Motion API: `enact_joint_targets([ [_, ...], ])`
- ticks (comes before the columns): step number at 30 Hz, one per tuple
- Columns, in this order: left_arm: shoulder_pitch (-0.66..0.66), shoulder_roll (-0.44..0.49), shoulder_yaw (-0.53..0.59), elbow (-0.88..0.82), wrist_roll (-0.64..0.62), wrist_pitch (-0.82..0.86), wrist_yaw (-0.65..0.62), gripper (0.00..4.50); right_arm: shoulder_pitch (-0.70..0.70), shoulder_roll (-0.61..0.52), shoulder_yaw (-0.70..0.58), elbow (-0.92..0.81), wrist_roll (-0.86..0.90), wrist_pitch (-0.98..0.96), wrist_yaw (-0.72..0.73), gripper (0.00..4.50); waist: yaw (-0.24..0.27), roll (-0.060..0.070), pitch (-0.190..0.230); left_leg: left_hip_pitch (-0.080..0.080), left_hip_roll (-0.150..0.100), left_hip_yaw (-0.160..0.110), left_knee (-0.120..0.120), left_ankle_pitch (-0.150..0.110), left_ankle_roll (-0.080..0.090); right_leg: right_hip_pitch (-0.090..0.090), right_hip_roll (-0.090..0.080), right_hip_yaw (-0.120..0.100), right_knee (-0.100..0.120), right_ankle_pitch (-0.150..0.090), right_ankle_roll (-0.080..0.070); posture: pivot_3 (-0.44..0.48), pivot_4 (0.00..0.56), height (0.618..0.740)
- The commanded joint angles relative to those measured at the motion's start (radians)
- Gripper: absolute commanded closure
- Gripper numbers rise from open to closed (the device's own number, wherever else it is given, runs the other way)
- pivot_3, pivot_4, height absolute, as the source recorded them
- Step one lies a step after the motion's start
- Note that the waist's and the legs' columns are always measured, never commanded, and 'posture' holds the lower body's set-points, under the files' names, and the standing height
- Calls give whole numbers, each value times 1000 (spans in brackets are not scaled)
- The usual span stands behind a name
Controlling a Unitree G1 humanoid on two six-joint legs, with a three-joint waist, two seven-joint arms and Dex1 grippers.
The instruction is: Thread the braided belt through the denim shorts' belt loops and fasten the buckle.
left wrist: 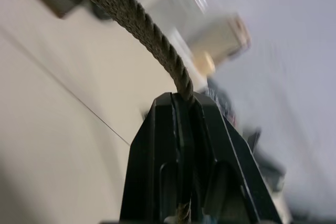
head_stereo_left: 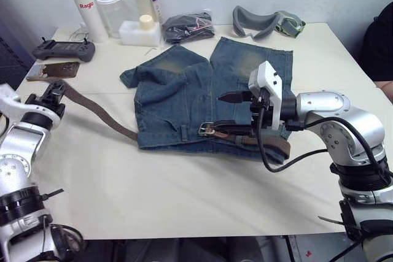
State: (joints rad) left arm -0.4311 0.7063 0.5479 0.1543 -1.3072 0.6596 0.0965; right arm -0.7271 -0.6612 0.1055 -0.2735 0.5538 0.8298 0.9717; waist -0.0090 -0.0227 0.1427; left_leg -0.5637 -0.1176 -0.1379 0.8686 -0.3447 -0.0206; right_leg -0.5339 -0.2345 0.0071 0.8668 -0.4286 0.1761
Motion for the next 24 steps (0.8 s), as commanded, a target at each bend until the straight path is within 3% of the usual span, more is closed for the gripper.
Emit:
enact_joint_targets([
  [1, 5, 123, -163, -172, 200, 14, -222, 4432, -10, -1, -42, -50, 23, -15, -11, 0, 0, 0, 0, 0, 0, 0, 0, 0, 0, 0, 0, 0, 0, 0, 0, 0, 150, 641],
  [6, 3, 309, -495, -363, 566, -95, -572, 4432, -23, -4, 4, -62, -52, -131, -6, 0, 4, 3, 2, 0, -1, 2, -2, 0, 0, 0, 0, -2, -2, 0, 0, 0, 150, 641],
  [10, -41, 335, -662, -365, 808, -255, -762, 4432, -52, -9, 117, -67, -222, -276, -24, 0, -4, 6, 4, 3, 0, 9, -7, 1, 1, -1, -1, -1, -4, 1, 2, 0, 150, 641],
  [18, -133, 254, -748, -310, 979, -324, -929, 4432, -81, 56, 302, -4, -486, -420, -77, 0, -25, 5, 4, 1, 1, 9, -9, 1, 1, -4, -1, -2, -4, 1, 2, 0, 150, 641],
  [24, -146, 224, -752, -298, 1075, -351, -984, 4432, -102, 89, 323, 52, -610, -495, -122, 0, -21, 5, 4, 1, 1, 9, -9, 2, 1, -6, 0, -2, -3, 1, 3, 0, 150, 641],
])
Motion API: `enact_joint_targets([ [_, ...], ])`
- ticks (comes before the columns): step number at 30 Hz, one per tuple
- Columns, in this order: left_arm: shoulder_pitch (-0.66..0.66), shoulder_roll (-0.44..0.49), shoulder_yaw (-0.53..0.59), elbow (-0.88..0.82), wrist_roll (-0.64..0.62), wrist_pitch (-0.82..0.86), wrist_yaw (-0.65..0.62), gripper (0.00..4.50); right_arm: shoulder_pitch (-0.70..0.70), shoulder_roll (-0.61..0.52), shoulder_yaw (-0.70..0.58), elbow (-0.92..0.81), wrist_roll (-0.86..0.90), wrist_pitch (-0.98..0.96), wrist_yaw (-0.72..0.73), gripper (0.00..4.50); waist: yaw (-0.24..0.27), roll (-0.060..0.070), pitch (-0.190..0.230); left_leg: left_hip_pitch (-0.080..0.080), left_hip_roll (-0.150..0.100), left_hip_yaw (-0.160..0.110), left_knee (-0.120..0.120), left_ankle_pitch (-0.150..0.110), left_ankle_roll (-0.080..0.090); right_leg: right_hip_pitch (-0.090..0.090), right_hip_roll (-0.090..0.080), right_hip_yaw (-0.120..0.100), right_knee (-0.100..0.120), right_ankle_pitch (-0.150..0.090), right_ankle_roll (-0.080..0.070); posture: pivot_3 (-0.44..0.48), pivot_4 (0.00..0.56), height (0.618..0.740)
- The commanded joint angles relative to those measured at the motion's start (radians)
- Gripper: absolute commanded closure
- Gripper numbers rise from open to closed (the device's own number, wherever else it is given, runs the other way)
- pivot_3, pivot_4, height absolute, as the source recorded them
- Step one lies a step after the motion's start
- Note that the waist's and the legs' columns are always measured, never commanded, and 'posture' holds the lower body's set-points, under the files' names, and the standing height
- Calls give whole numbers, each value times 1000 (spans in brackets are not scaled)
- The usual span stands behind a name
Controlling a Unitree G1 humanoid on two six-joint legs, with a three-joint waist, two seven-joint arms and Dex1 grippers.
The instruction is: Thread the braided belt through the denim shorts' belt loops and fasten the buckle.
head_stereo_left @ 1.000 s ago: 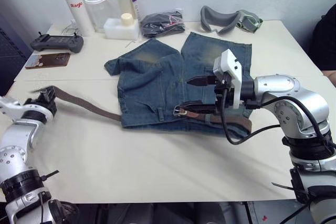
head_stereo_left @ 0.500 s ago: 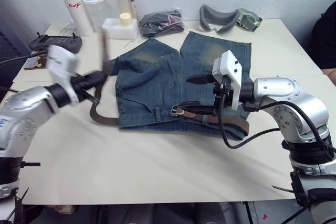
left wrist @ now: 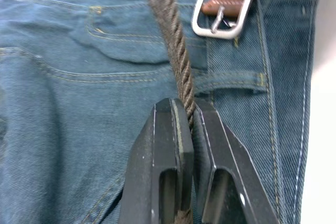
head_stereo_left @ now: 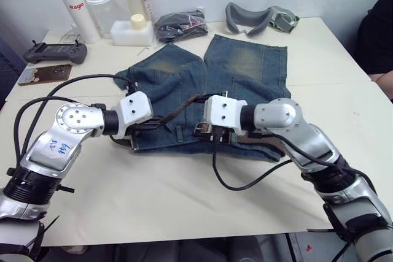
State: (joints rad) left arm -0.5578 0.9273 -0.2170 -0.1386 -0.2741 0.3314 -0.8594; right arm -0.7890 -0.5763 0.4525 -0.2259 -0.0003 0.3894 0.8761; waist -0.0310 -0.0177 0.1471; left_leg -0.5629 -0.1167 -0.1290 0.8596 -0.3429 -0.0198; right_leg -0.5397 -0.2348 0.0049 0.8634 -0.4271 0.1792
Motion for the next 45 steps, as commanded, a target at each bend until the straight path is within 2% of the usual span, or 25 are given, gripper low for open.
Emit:
enact_joint_targets([
  [1, -17, 3, 14, -7, 56, -29, -37, 4432, -45, 3, -32, 15, -65, -67, -28, 0, 1, 0, 0, 0, 0, 0, 0, 0, 0, 0, 0, 0, 0, 0, 0, 0, 150, 641],
  [8, -15, -10, 30, 22, 134, -66, -59, 4432, -96, -30, -105, 41, -25, -128, 54, 0, -1, 0, 0, 0, -1, 0, 0, 0, 0, 0, 1, 0, 1, 0, 0, 0, 150, 641],
  [10, -25, -22, 38, 37, 143, -73, -59, 4432, -86, -26, -99, 19, 16, -124, 108, 0, 0, 0, 0, 0, 0, 0, 0, 0, 0, -1, 1, -1, 2, 0, 0, 0, 150, 641],
  [16, -47, -63, 57, 52, 155, -58, -59, 4432, -53, 21, -49, 63, -47, -150, 91, 0, -2, 0, 0, 0, 0, 0, 0, 1, 0, -1, 1, -1, 2, 0, 1, 0, 150, 641],
  [19, -32, -53, 60, 27, 153, -39, -84, 4500, -61, 34, -54, 114, -64, -161, 79, 871, 0, 0, 0, 0, -1, 0, 0, 1, 0, -2, 1, -2, 3, 0, 1, 0, 150, 641],
  [25, -26, -60, 104, 8, 131, 34, -79, 4500, -57, 49, -60, 143, -70, -189, 76, 4021, -3, 0, 0, 0, -1, 0, 0, 1, 0, -2, 1, -2, 4, 0, 1, 0, 150, 641],
  [26, -26, -68, 126, 5, 102, 82, -80, 4500, -56, 49, -59, 144, -70, -193, 77, 4417, -3, 0, 0, 0, -1, 0, 0, 1, 0, -2, 1, -1, 4, 0, 1, 0, 150, 641],
  [27, -24, -67, 144, -2, 80, 122, -83, 4500, -54, 49, -60, 144, -69, -199, 78, 4470, -3, 0, 0, 0, -1, 0, 0, 1, 0, -2, 1, -1, 4, 0, 1, 0, 150, 641],
  [29, -20, -63, 181, -21, 32, 190, -93, 3639, -51, 49, -61, 145, -70, -213, 79, 4500, -4, 0, 0, 0, -1, 0, 0, 1, 0, -3, 2, -2, 5, 0, 1, 0, 150, 641],
  [30, -21, -68, 225, -38, -30, 271, -90, 3325, -49, 48, -62, 145, -71, -224, 78, 4500, -5, 0, 0, 0, -1, 0, 0, 1, 0, -3, 2, -1, 5, 0, 1, 0, 150, 641],
  [32, -52, -97, 365, -50, -214, 542, -58, 2468, -44, 45, -65, 150, -78, -257, 73, 4500, -6, 0, 0, 0, -1, 0, 0, 1, 0, -3, 2, -1, 5, 0, 1, 0, 150, 641],
  [34, -169, -139, 579, 22, -402, 1009, -44, 1486, -37, 41, -72, 161, -94, -327, 53, 4500, -6, -1, 0, 0, -1, -1, 0, 1, 0, -3, 3, -2, 6, 0, 1, 0, 150, 641],
  [35, -214, -154, 649, 51, -452, 1168, -38, 1046, -35, 40, -74, 166, -99, -350, 46, 4500, -7, -3, 0, 0, -1, -2, 0, 2, -1, -3, 4, -2, 6, 0, 1, 0, 150, 641],
  [36, -222, -121, 676, 112, -575, 1254, -35, 661, -32, 40, -78, 169, -107, -377, 32, 4500, -10, -4, 0, 0, -1, -3, 0, 2, -1, -3, 6, -2, 6, 0, 1, 0, 150, 641],
  [37, -148, -12, 654, 139, -777, 1281, -88, 188, -26, 50, -84, 172, -104, -394, 18, 4500, -18, -5, 0, 0, -1, -6, 0, 2, -2, -3, 9, -2, 6, 0, 2, 0, 150, 641],
  [39, 15, 177, 610, 163, -1128, 1283, -134, 67, -13, 65, -88, 177, -113, -462, -14, 4500, -46, -5, -2, 3, -2, -13, -1, 2, -4, -3, 11, 2, 5, 0, 2, 0, 150, 641],
  [40, 65, 229, 601, 171, -1242, 1283, -116, 67, -9, 68, -87, 179, -121, -495, -25, 4500, -58, -5, -2, 4, -3, -15, -1, 0, -5, -5, 9, 3, 5, -1, 1, 0, 150, 641],
  [43, 178, 323, 536, 167, -1576, 1221, 37, 67, -4, 70, -79, 197, -184, -651, -81, 4500, -55, -5, -2, 3, -3, -22, -1, -3, -11, -9, 9, 4, 11, -3, -4, 0, 150, 641],
  [45, 247, 326, 455, 114, -1684, 1126, 175, 67, -6, 81, -82, 214, -204, -721, -108, 4500, -54, -5, -2, 1, 2, -25, 2, -4, -14, -10, 14, 6, 11, -3, -5, 0, 150, 641],
])
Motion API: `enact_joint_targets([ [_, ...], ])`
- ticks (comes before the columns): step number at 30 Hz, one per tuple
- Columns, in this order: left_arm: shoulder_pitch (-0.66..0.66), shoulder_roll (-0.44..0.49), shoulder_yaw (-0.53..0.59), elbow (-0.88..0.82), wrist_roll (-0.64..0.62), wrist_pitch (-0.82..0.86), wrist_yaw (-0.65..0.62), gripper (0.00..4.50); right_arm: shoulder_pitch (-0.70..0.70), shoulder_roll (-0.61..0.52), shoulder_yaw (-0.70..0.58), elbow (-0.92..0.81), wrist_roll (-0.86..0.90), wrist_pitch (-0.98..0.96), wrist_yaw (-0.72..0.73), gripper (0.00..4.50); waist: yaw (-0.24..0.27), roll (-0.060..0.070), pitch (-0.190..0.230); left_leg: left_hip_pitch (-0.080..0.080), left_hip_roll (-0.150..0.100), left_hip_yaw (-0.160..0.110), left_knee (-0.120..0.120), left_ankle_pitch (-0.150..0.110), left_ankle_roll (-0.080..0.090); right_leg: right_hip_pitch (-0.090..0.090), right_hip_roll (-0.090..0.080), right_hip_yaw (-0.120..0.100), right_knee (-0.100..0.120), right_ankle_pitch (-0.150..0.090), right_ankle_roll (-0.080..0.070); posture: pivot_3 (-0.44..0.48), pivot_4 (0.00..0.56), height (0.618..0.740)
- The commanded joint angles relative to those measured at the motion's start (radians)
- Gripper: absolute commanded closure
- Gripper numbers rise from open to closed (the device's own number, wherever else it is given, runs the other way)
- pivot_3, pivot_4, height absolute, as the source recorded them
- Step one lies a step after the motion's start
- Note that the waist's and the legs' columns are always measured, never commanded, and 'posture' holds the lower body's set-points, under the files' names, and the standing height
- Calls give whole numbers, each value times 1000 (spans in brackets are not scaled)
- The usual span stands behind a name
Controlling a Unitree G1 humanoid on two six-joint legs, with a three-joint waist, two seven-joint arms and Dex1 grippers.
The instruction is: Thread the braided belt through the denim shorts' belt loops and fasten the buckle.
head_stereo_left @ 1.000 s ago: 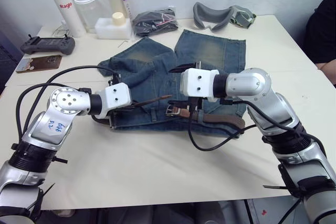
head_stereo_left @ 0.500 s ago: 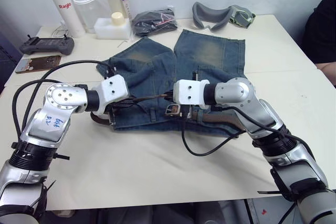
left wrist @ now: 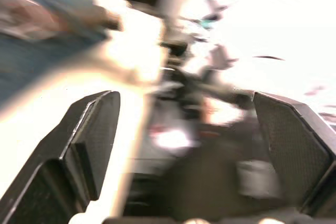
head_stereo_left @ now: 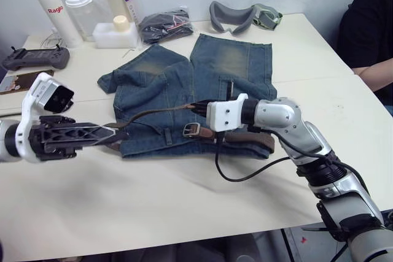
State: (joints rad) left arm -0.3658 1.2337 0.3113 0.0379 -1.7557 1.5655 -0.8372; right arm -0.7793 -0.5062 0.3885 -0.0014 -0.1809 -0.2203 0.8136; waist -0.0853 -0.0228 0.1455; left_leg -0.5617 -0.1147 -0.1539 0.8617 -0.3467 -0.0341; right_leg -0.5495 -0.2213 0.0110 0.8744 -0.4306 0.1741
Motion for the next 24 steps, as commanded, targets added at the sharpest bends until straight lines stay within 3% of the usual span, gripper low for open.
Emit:
enact_joint_targets([
  [1, 74, 11, -97, -81, -216, -141, 194, 67, -17, 15, -19, -3, -30, -135, -54, 4500, 3, 1, -1, 0, 1, 0, 2, 0, -1, 0, 0, 0, 1, 0, -1, 0, 150, 641],
  [6, 55, -159, -149, -64, -216, -244, 382, 67, -13, 24, -23, 10, -43, -201, -71, 4500, 26, 2, 0, -6, 5, 2, 22, -9, -3, -5, 2, -1, 20, -6, -10, 0, 150, 641],
  [10, 49, -400, -56, -15, -216, -316, 644, 67, 5, 20, -28, -8, -43, -206, -71, 4500, 36, 2, -1, -9, 5, 2, 37, -19, 0, -9, 2, -2, 34, -12, -20, 0, 150, 641],
  [13, 66, -561, 22, -72, -216, -359, 804, 67, 17, 17, -31, -20, -41, -201, -70, 4500, 34, -4, -6, -17, 5, 2, 41, -19, 0, -17, 3, -1, 36, -11, -19, 0, 150, 641],
  [19, 65, -874, 126, -226, -216, -495, 1164, 67, 27, 18, -32, -29, -45, -196, -72, 4500, 37, -9, -9, -17, 4, 4, 46, -19, 0, -18, 3, -1, 41, -11, -18, 0, 150, 641],
  [23, 88, -944, 133, -287, -216, -513, 1267, 67, 28, 19, -33, -32, -46, -195, -71, 4500, 48, -9, -10, -17, 4, 6, 47, -19, 0, -18, 3, 0, 42, -11, -18, 0, 150, 641],
  [24, 95, -935, 139, -283, -216, -503, 1274, 314, 29, 18, -33, -32, -47, -197, -71, 4500, 50, -9, -11, -17, 5, 7, 47, -19, 0, -18, 3, 0, 42, -11, -18, 0, 150, 641],
])
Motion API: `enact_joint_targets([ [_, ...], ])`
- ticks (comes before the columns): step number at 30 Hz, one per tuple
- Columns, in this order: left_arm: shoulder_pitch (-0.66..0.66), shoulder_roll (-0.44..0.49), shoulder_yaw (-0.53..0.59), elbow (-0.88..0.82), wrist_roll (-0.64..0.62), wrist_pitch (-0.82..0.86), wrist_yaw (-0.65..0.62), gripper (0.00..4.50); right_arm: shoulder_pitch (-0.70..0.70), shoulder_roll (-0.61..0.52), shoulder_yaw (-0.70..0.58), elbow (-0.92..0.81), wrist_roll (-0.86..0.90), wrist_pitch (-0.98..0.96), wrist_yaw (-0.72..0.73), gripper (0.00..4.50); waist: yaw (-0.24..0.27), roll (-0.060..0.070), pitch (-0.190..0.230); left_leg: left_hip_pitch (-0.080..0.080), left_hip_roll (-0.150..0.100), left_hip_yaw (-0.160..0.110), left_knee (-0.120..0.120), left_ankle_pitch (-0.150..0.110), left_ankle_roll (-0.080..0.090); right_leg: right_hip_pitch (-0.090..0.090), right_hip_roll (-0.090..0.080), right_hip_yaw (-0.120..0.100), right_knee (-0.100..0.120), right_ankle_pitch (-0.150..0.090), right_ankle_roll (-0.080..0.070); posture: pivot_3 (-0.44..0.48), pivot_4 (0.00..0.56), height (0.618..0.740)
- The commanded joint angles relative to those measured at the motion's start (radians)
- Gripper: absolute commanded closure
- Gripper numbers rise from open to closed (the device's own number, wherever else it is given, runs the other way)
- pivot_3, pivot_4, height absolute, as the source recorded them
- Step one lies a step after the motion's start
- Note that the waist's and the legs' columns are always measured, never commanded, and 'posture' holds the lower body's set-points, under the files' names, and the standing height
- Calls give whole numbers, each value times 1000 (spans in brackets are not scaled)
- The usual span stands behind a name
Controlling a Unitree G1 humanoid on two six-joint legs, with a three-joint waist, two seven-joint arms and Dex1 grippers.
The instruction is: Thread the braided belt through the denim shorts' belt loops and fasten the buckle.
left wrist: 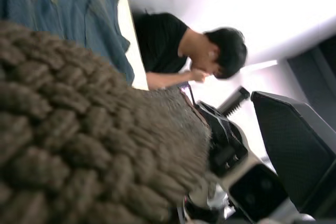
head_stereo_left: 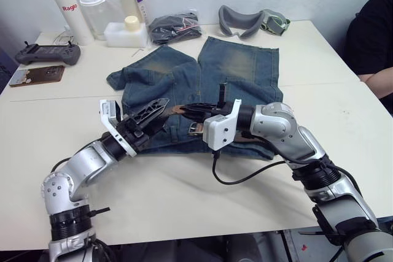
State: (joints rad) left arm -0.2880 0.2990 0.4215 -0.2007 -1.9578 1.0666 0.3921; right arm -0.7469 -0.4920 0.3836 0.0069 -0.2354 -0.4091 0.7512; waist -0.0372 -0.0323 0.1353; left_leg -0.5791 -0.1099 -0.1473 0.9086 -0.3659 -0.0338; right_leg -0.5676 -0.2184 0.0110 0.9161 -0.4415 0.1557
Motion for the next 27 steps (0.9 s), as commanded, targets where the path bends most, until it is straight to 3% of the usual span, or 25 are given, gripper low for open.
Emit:
enact_joint_targets([
  [1, 19, 6, 35, -38, -14, 3, 51, 603, -4, 3, -28, -37, 7, -10, -8, 4500, 3, 0, 0, 0, 0, 1, 0, 0, 0, 0, 0, 0, 0, 0, 0, 0, 150, 641],
  [10, -24, 60, 92, 52, -14, 73, 29, 4484, 2, -3, -29, -41, -1, -13, -8, 4500, 13, 0, -1, -1, -1, 1, 1, -1, 1, 0, 1, 0, 0, 0, 0, 0, 150, 641],
  [16, -45, 91, 107, 112, -14, 118, 9, 4484, 17, 4, -47, -56, 56, 29, 13, 4500, 10, 0, -1, -1, 0, 1, 1, -1, 1, -1, 1, 0, 0, 0, 0, 0, 150, 641],
  [19, -58, 121, 115, 144, -14, 143, -13, 4500, 32, -11, -62, -79, 128, 103, 68, 3287, 10, 0, -1, -1, 0, 1, 1, -1, 1, -1, 1, 0, 0, 0, 0, 0, 150, 641],
  [21, -65, 161, 124, 176, -14, 170, -42, 4500, 53, -34, -87, -108, 200, 177, 110, 2193, 11, 0, -1, -1, 0, 1, 1, -1, 1, -1, 1, 0, 0, 0, 0, 0, 150, 641],
  [22, -64, 185, 125, 192, -14, 186, -59, 4500, 69, -44, -105, -132, 254, 240, 135, 1847, 12, 0, -1, -1, 0, 1, 1, -1, 1, -1, 1, 0, 0, 0, 0, 0, 150, 641],
  [25, -39, 277, 110, 231, -14, 241, -125, 4500, 120, -87, -165, -223, 450, 501, 215, 254, 12, 0, -1, -1, 0, -1, 1, -2, 1, 0, 1, 0, -1, -1, -1, 0, 150, 641],
  [27, -17, 322, 97, 242, -14, 245, -127, 4500, 136, -125, -185, -267, 525, 649, 252, 109, 12, 2, -2, -1, 0, -2, 1, -3, 1, 0, 1, 0, -1, -1, -2, 0, 150, 641],
])
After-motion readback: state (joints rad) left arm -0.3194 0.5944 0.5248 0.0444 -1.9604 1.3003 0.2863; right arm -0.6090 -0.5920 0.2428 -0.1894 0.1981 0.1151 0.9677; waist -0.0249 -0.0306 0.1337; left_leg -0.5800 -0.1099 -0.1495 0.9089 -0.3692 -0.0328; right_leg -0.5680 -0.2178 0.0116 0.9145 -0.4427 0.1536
